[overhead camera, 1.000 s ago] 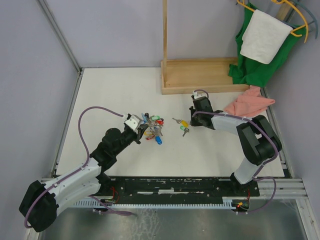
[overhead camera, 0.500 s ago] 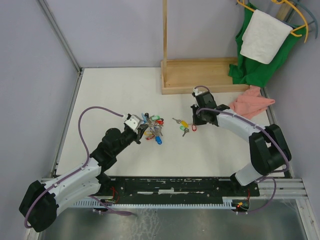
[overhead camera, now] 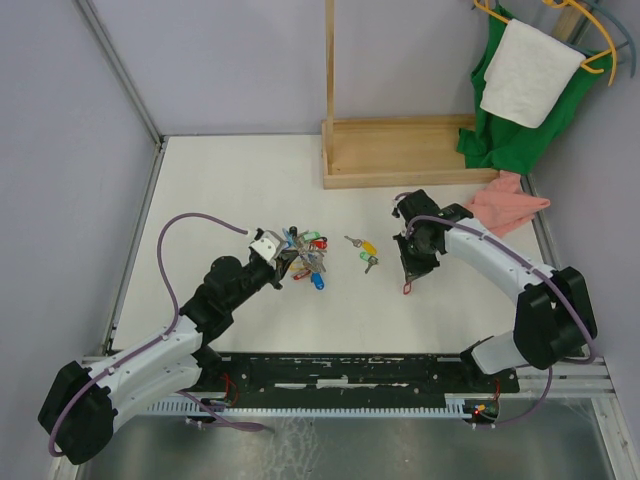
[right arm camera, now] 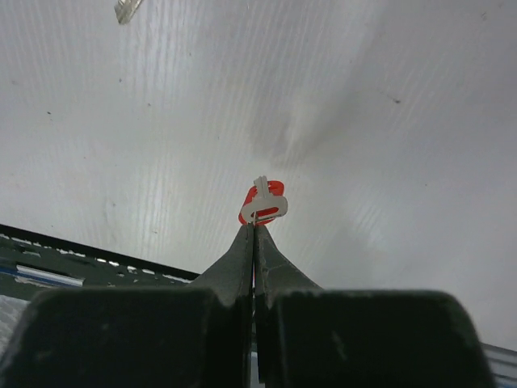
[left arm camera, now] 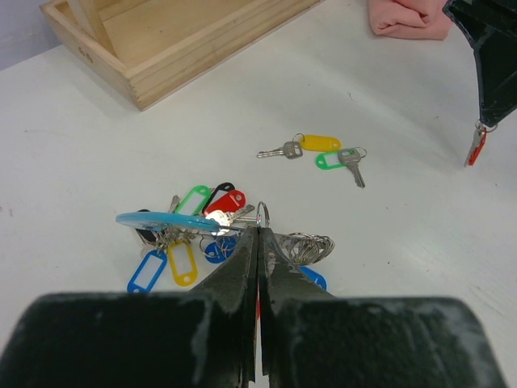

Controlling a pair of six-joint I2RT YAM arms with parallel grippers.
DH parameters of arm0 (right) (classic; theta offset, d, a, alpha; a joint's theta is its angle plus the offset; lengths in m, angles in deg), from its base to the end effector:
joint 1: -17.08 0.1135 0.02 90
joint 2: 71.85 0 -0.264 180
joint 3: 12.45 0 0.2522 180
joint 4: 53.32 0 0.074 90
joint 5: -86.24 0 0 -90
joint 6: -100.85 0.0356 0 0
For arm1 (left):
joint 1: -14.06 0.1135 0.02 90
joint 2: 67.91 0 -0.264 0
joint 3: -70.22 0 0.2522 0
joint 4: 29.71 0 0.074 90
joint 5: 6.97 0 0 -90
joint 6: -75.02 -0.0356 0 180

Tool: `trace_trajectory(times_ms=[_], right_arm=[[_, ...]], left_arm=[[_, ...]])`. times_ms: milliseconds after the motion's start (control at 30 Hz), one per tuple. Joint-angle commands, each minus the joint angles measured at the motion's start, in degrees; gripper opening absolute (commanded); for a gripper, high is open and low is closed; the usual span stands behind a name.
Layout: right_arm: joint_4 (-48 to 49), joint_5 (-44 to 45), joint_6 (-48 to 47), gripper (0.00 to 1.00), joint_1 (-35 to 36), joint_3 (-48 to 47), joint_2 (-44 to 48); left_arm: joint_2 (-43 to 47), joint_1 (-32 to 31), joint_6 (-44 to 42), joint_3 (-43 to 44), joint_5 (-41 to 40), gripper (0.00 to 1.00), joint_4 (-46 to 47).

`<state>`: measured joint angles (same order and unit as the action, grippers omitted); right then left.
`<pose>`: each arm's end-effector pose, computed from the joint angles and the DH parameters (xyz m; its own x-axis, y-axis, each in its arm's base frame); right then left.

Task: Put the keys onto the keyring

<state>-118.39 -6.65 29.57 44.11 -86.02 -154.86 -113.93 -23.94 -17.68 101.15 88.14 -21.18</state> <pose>0.2361 0.1224 0.2286 -0.9625 -0.1312 -0.2373 -0.1657 0.9773 0.1317 0.1469 -0.1188 0.2253 -0.0578 0.1047 -0.9928 0.6864 0.7263 0.0366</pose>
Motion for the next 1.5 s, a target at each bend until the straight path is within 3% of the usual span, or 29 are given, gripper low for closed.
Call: trace_trajectory(times_ms=[0, 467, 700, 833, 1167, 1333, 1467], right_arm=[[-6.66, -1.05, -2.51, 0.01, 0.99, -2.99, -2.64], [-3.64, 0.48, -7.65, 0.01, 3.45, -14.61, -21.15], [-1.97, -0.12, -8.44, 0.01, 4.90, -17.70, -25.09], [0.81, 0.03, -8.28, 0.05, 5.45, -16.13, -23.47], [13.37, 2.64, -7.13, 0.43, 6.41, -5.82, -10.73], [24.81, 4.29, -5.83, 0.46, 7.26, 5.02, -1.51], [35.20, 4.38, -4.98, 0.43, 8.18, 14.62, 5.09]], left_arm=[[0.01, -0.07, -3.25, 2.14, 2.32, 0.03, 1.02], [-0.31, -0.06, -3.76, 2.27, 3.59, 0.03, 0.48], [-0.56, -0.06, -3.82, 2.38, 3.94, 0.03, 0.44], [-0.57, -0.06, -3.85, 2.40, 4.04, 0.03, 0.39], [-0.44, -0.06, -3.72, 2.52, 4.02, 0.03, 0.39], [-0.07, -0.06, -3.65, 2.37, 3.90, 0.03, 0.46], [-0.21, -0.05, -3.63, 2.40, 4.09, 0.03, 0.48]])
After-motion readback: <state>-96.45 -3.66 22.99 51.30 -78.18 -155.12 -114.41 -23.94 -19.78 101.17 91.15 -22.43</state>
